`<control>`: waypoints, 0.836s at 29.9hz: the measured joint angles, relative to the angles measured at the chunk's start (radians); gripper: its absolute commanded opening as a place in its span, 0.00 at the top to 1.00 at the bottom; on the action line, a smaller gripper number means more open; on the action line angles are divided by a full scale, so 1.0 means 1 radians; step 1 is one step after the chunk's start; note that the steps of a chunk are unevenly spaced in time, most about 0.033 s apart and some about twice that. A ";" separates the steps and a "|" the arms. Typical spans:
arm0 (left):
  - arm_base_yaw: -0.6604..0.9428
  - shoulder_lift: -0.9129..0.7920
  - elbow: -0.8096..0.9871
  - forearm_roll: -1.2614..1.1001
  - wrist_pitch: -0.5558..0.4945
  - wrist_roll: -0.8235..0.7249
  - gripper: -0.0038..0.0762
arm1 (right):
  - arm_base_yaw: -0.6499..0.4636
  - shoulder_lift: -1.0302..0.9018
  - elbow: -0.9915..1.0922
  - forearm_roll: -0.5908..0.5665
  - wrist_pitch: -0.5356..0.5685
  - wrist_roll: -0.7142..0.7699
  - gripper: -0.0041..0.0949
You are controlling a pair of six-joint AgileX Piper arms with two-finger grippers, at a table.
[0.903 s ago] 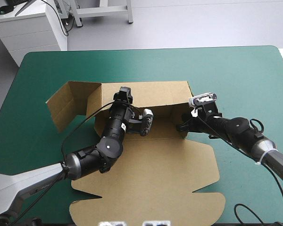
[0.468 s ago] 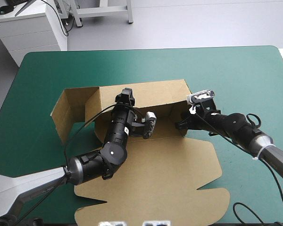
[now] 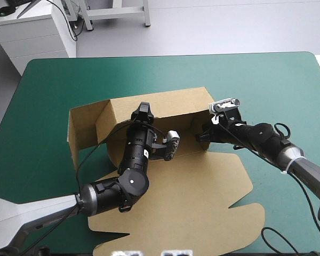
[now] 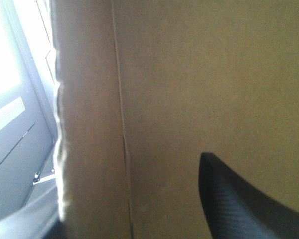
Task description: Fold the box
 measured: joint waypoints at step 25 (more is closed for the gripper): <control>-0.166 0.000 -0.119 -0.013 0.188 0.045 0.48 | 0.001 0.072 -0.094 -0.149 0.007 0.163 0.97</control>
